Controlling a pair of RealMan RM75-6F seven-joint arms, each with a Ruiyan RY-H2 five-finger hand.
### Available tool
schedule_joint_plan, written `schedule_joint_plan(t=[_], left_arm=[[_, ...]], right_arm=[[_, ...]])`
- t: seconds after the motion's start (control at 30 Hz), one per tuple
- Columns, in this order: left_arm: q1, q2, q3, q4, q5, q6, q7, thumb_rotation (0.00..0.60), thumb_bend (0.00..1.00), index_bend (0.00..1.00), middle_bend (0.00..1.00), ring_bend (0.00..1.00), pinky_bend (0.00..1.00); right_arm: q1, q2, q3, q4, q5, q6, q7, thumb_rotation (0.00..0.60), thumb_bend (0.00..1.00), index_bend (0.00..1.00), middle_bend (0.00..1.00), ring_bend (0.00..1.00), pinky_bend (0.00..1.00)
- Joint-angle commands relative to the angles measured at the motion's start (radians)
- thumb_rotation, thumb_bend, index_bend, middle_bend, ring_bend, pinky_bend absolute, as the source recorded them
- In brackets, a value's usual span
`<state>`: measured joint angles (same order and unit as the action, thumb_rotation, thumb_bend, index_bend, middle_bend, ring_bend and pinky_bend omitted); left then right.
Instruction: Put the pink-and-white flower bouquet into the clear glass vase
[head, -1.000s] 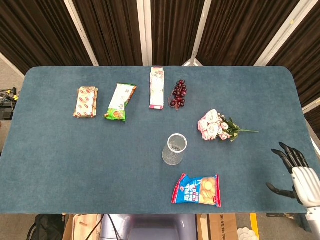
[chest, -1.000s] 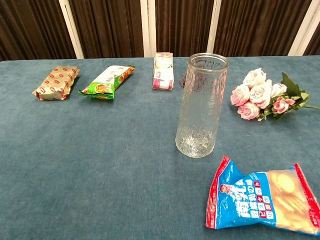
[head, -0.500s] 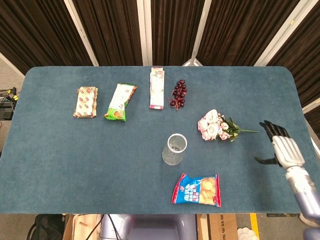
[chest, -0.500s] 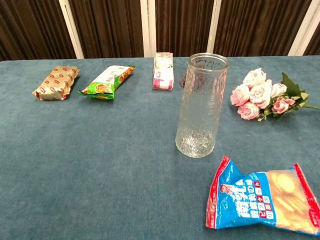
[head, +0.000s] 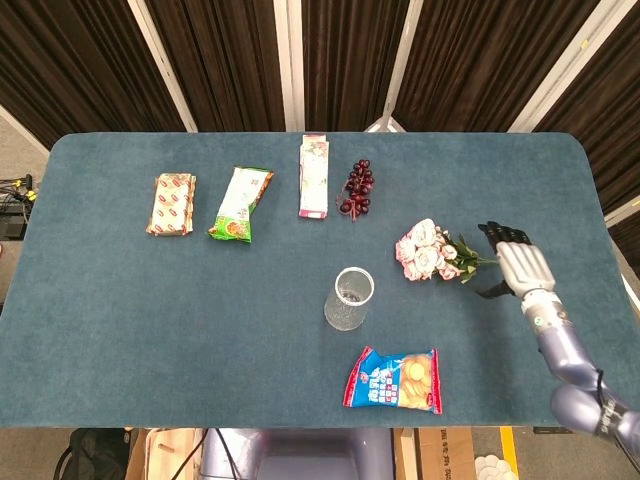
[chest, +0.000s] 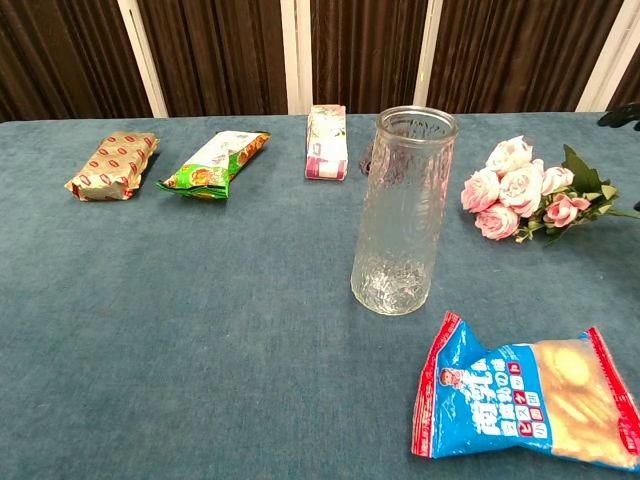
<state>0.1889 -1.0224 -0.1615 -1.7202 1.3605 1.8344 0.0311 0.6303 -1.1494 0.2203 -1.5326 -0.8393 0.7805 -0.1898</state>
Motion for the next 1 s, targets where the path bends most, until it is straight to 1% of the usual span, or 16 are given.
schedule_joint_plan(t=[0.03, 0.2, 0.4, 0.47, 0.7, 0.8, 0.9, 1.0], left_arm=[[-0.001, -0.003, -0.003, -0.003, -0.006, -0.001, 0.011, 0.600, 0.20, 0.13, 0.00, 0.00, 0.03], [-0.002, -0.009, -0.011, -0.008, -0.021, 0.001, 0.032, 0.600, 0.20, 0.14, 0.00, 0.00, 0.03], [-0.003, -0.015, -0.017, -0.011, -0.035, 0.001, 0.052, 0.600, 0.19, 0.14, 0.00, 0.00, 0.03], [-0.005, -0.018, -0.020, -0.012, -0.040, 0.001, 0.061, 0.600, 0.19, 0.14, 0.00, 0.00, 0.03], [-0.014, -0.025, -0.019, -0.017, -0.042, -0.013, 0.089, 0.600, 0.20, 0.14, 0.00, 0.00, 0.03], [-0.017, -0.028, -0.020, -0.019, -0.044, -0.016, 0.098, 0.600, 0.20, 0.14, 0.00, 0.00, 0.03], [-0.020, -0.031, -0.022, -0.019, -0.047, -0.019, 0.106, 0.600, 0.20, 0.14, 0.00, 0.00, 0.03], [-0.022, -0.032, -0.024, -0.019, -0.052, -0.023, 0.112, 0.600, 0.20, 0.15, 0.00, 0.00, 0.03]], right_arm=[[0.039, -0.034, 0.004, 0.039, 0.043, -0.040, -0.016, 0.600, 0.18, 0.00, 0.00, 0.00, 0.00], [0.088, -0.083, 0.005, 0.104, 0.080, -0.062, -0.037, 0.600, 0.18, 0.00, 0.00, 0.00, 0.00], [0.125, -0.137, 0.002, 0.176, 0.102, -0.080, -0.044, 0.600, 0.18, 0.05, 0.01, 0.01, 0.00], [0.135, -0.156, -0.001, 0.202, 0.101, -0.087, -0.042, 0.600, 0.18, 0.07, 0.02, 0.02, 0.00], [0.158, -0.214, -0.017, 0.277, 0.089, -0.119, -0.031, 0.600, 0.18, 0.10, 0.04, 0.04, 0.00], [0.166, -0.235, -0.018, 0.296, 0.077, -0.126, -0.023, 0.600, 0.18, 0.12, 0.07, 0.06, 0.00], [0.180, -0.255, -0.020, 0.317, 0.068, -0.138, -0.021, 0.600, 0.18, 0.15, 0.12, 0.10, 0.00], [0.194, -0.275, -0.018, 0.336, 0.064, -0.144, -0.021, 0.600, 0.18, 0.19, 0.19, 0.16, 0.00]])
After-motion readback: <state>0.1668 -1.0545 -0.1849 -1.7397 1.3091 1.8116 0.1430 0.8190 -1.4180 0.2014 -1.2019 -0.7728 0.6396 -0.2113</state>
